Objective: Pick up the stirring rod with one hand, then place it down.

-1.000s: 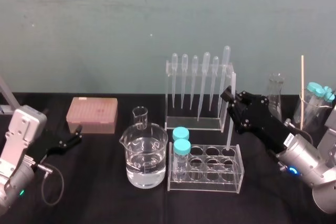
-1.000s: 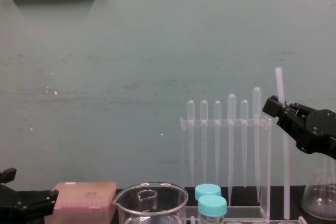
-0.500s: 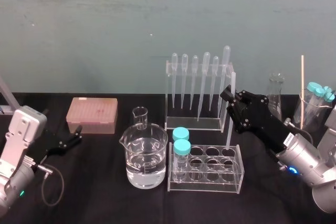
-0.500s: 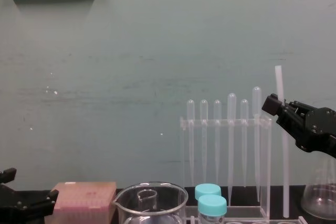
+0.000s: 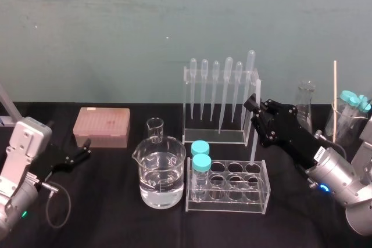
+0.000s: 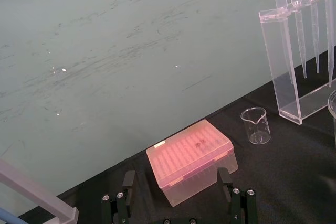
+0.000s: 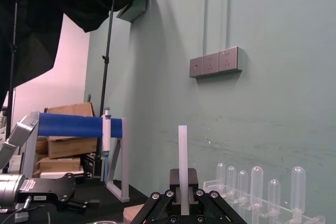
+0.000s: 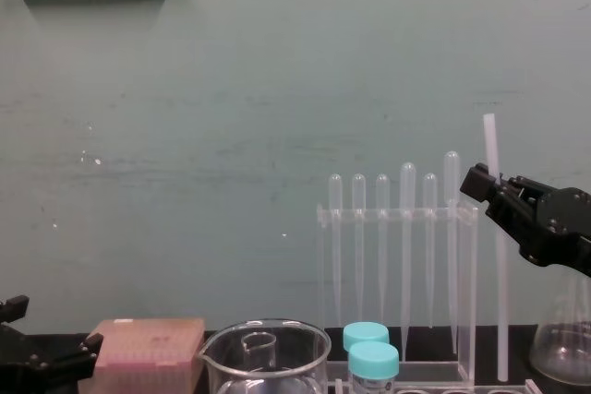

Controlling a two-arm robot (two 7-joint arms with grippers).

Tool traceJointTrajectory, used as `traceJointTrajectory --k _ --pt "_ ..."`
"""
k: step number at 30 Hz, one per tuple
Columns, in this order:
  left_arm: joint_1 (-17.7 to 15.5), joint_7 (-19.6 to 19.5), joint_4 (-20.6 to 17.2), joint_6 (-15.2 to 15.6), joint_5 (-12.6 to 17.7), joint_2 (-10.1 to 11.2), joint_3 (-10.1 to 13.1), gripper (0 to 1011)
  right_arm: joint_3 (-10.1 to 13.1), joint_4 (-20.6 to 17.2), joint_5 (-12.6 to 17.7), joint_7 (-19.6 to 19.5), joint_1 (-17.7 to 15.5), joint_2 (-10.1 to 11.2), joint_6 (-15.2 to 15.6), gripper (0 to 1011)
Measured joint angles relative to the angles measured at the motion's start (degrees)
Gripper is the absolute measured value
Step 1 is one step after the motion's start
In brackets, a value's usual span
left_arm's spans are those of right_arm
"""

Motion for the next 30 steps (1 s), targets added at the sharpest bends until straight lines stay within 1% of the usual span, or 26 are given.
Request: traceJointTrajectory --k 30 --pt "0.0 0.0 0.0 0.0 0.0 0.0 0.0 1000 0.0 0.0 0.0 0.0 0.0 0.0 -0.01 70"
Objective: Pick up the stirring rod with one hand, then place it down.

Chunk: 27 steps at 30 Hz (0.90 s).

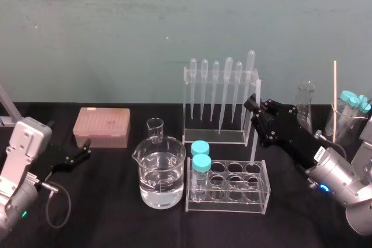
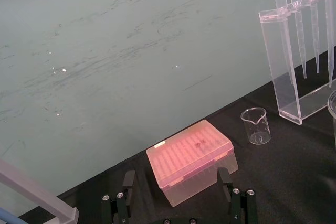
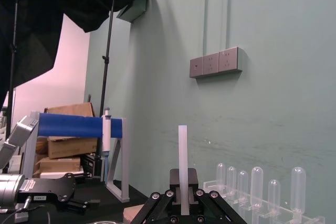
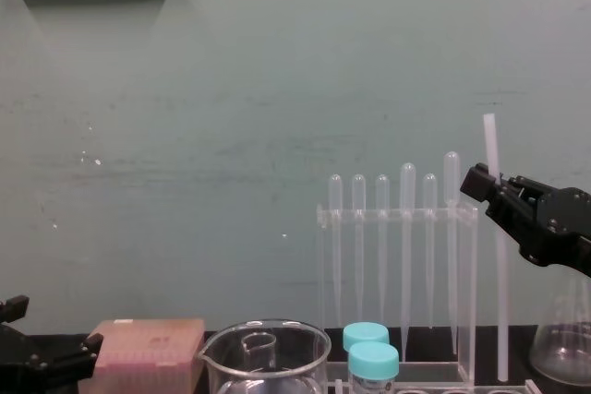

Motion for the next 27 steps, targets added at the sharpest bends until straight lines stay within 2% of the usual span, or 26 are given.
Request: traceJointTrajectory --k 27 --pt "0.0 0.0 0.0 0.0 0.0 0.0 0.0 1000 0.0 0.0 0.0 0.0 0.0 0.0 0.0 70"
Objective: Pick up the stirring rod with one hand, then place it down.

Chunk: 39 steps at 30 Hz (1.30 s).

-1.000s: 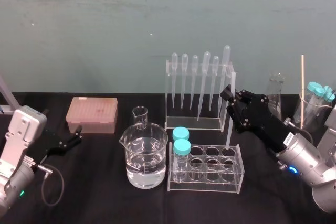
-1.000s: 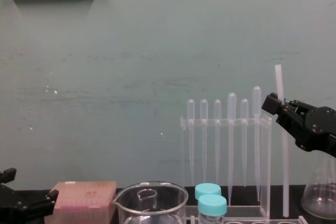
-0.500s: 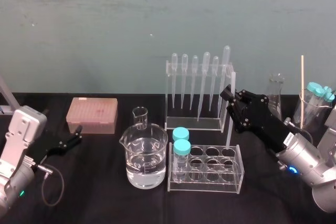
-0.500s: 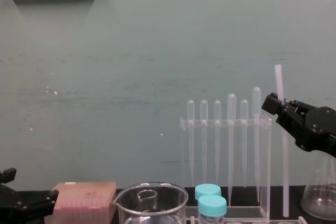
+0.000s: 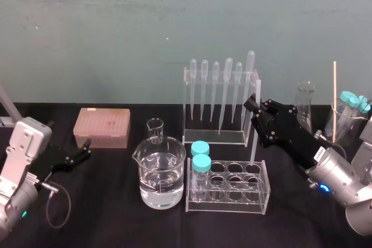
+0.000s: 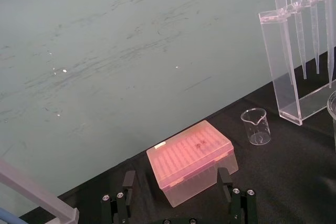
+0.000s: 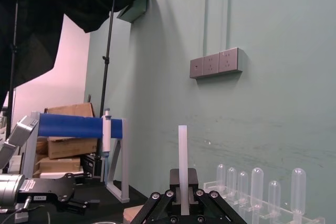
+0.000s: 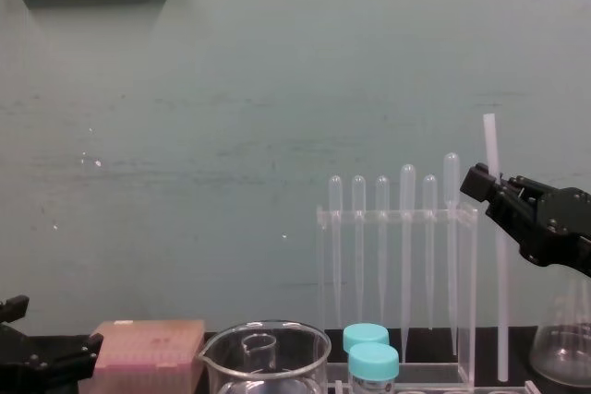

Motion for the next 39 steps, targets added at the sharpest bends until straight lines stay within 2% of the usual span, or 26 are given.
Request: traceJointTrajectory --k 39 --pt "0.0 0.0 0.0 0.0 0.0 0.0 0.0 1000 0.0 0.0 0.0 0.0 0.0 0.0 0.0 70"
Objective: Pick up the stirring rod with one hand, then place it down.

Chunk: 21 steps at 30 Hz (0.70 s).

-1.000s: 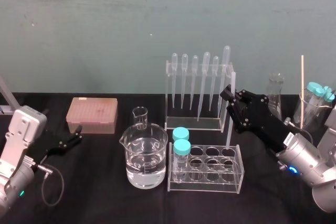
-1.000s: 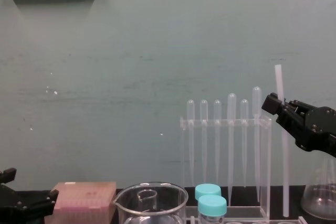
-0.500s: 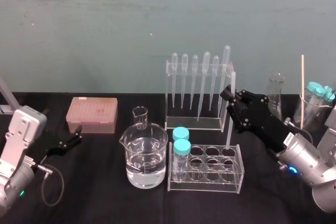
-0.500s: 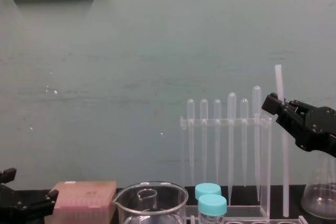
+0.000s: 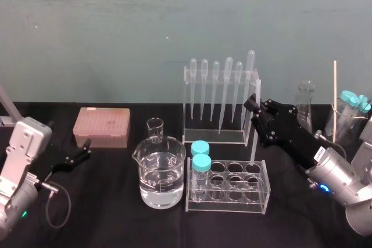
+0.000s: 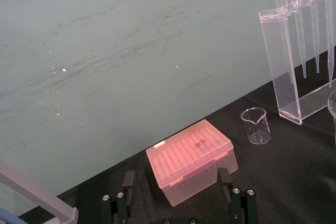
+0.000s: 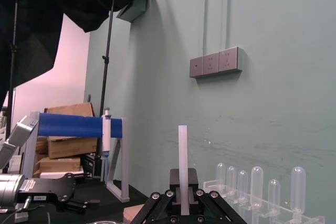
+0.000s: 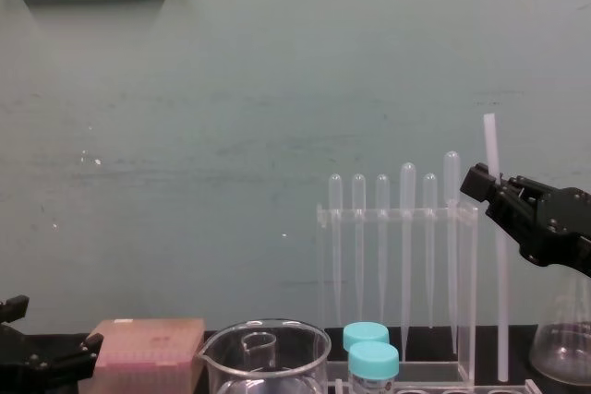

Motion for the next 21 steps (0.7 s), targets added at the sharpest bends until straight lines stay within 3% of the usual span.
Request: traceJointTrajectory --k 21 --pt "0.0 0.0 0.0 0.0 0.0 0.0 0.0 1000 0.62 -1.08 -0.48 0.98 -0.3 -0.21 0.61 70"
